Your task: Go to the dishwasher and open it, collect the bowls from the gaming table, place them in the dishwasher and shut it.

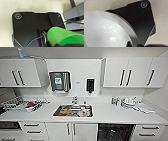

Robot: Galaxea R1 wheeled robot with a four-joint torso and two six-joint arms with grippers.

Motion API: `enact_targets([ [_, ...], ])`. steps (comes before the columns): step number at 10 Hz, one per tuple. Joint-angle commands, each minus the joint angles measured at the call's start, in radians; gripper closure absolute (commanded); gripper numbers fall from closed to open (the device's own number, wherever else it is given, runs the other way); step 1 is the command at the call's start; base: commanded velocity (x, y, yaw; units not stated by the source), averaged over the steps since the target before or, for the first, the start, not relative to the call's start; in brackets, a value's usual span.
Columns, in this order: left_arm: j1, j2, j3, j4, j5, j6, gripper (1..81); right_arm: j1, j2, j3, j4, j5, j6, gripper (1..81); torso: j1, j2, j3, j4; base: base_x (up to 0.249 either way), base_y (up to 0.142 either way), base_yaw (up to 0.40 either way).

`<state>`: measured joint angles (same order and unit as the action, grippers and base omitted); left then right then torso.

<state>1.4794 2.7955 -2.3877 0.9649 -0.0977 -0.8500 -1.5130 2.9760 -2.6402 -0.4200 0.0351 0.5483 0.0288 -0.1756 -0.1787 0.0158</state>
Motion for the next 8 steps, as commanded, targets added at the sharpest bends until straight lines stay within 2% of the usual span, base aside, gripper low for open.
enact_targets([
  [1,-0.05,-0.013,0.011,-0.002,0.027,-0.001,81.1,0.056,0.02,0.025,-0.014,-0.011,-0.005,81.1,0.0,0.0,0.0,0.0,0.0,-0.203,0.0],
  [3,-0.05,-0.014,0.011,-0.002,0.027,-0.001,81.1,0.056,0.02,0.025,-0.014,-0.01,-0.007,81.1,0.0,0.0,0.0,0.0,0.0,-0.096,0.0],
  [8,-0.05,-0.014,0.011,-0.002,0.027,-0.001,81.1,0.056,0.019,0.025,-0.014,-0.009,-0.005,81.1,0.0,0.0,0.0,0.0,0.0,0.0,0.0],
])
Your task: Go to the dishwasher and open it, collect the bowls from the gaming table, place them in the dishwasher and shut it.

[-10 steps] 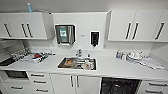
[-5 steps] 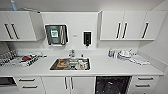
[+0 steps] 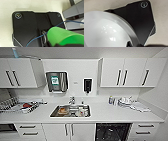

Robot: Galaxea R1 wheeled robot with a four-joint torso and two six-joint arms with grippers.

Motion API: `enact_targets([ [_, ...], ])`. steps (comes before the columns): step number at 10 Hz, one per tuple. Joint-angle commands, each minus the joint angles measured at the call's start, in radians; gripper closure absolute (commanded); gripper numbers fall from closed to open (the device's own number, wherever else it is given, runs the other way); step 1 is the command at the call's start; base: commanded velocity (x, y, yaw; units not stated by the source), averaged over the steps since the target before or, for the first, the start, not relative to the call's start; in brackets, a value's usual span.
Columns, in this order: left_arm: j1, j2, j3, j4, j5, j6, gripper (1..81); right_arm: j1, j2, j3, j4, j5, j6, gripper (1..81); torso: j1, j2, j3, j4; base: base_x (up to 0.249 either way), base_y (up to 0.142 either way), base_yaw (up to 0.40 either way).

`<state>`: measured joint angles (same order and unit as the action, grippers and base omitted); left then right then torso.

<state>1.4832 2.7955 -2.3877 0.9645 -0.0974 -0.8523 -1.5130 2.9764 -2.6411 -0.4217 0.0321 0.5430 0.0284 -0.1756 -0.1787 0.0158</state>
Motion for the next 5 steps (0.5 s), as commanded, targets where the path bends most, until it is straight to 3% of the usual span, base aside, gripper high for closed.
enact_targets([
  [1,-0.054,-0.013,0.011,-0.001,0.027,0.001,81.1,0.056,0.019,0.026,-0.011,-0.008,0.0,81.1,0.0,0.0,0.0,0.0,0.0,0.0,0.0],
  [5,-0.054,-0.014,0.011,-0.001,0.027,0.001,81.1,0.055,0.017,0.027,-0.006,-0.006,0.0,81.1,-0.002,-0.001,0.0,0.0,0.12,0.0,0.0],
])
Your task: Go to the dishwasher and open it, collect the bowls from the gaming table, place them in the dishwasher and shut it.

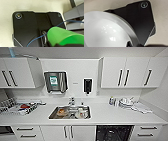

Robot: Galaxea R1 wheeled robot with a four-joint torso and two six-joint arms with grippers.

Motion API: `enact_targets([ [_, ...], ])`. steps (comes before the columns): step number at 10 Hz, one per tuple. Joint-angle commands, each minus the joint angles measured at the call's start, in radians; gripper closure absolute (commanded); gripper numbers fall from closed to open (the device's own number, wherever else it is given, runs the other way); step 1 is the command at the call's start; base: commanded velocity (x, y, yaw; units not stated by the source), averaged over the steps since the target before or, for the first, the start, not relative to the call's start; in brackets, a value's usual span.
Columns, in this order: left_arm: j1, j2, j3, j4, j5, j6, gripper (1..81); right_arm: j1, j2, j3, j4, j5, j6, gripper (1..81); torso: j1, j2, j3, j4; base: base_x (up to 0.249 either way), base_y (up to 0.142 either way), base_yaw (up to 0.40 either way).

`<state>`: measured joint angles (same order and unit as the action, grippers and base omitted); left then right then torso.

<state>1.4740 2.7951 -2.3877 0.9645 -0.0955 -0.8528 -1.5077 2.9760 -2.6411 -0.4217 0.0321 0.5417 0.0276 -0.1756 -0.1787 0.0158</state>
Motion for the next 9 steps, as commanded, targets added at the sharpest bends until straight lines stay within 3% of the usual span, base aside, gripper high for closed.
enact_targets([
  [1,-0.045,-0.014,0.011,-0.001,0.025,0.001,81.1,0.049,0.017,0.029,-0.006,-0.006,0.0,81.1,0.0,0.0,0.0,0.0,0.137,0.0,0.0],
  [9,-0.045,-0.014,0.011,-0.001,0.025,0.001,81.1,0.056,0.013,0.03,-0.008,-0.006,0.001,81.1,-0.001,0.0,0.0,0.0,0.134,0.0,0.0],
])
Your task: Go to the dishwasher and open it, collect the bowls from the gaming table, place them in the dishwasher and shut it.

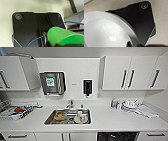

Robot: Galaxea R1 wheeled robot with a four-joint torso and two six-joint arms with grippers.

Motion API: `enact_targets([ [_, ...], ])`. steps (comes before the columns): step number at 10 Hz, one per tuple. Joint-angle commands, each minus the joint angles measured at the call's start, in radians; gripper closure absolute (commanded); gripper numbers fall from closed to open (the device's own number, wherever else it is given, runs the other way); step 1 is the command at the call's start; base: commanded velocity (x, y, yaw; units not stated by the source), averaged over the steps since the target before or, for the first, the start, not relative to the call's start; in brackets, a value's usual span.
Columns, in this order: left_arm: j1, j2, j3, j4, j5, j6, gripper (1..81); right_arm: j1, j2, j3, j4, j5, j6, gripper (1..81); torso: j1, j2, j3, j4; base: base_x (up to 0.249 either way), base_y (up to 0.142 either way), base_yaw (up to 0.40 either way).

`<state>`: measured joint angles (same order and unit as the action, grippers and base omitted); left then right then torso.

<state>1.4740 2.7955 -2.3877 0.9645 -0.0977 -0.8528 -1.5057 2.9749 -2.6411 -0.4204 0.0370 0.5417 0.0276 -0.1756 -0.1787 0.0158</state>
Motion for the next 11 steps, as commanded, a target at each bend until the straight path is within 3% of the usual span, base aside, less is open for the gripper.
enact_targets([
  [1,-0.045,-0.014,0.011,-0.001,0.026,0.0,81.1,0.052,0.011,0.032,-0.009,-0.009,0.001,81.1,0.0,0.0,0.0,0.0,0.0,0.0,0.0],
  [2,-0.045,-0.014,0.011,-0.001,0.016,0.0,81.1,0.049,0.009,0.033,-0.009,-0.009,0.001,81.1,0.001,0.001,0.0,0.0,0.0,0.0,0.0],
  [6,-0.045,-0.068,0.018,-0.004,-0.088,-0.011,81.1,0.044,-0.015,0.044,-0.004,0.004,0.001,81.1,-0.001,0.0,-0.122,0.0,0.0,0.0,0.0],
  [8,-0.056,-0.1,0.065,-0.003,-0.091,-0.055,81.1,0.041,-0.041,0.07,-0.003,0.004,0.001,81.1,-0.001,0.0,-0.186,0.0,0.0,0.0,0.0],
  [9,-0.079,-0.124,0.129,-0.003,-0.088,-0.083,81.1,0.041,-0.046,0.078,0.0,0.004,0.003,81.1,-0.001,0.0,-0.218,0.0,0.0,0.0,0.0],
  [10,-0.109,-0.167,0.232,-0.001,-0.074,-0.098,81.1,0.04,-0.046,0.08,0.0,0.004,0.003,81.1,-0.001,0.0,-0.159,0.0,0.0,0.0,0.0],
  [11,-0.145,-0.223,0.35,-0.003,-0.045,-0.1,81.1,0.04,-0.046,0.08,0.0,0.004,0.003,81.1,-0.001,0.0,-0.189,0.0,0.0,0.0,0.0],
])
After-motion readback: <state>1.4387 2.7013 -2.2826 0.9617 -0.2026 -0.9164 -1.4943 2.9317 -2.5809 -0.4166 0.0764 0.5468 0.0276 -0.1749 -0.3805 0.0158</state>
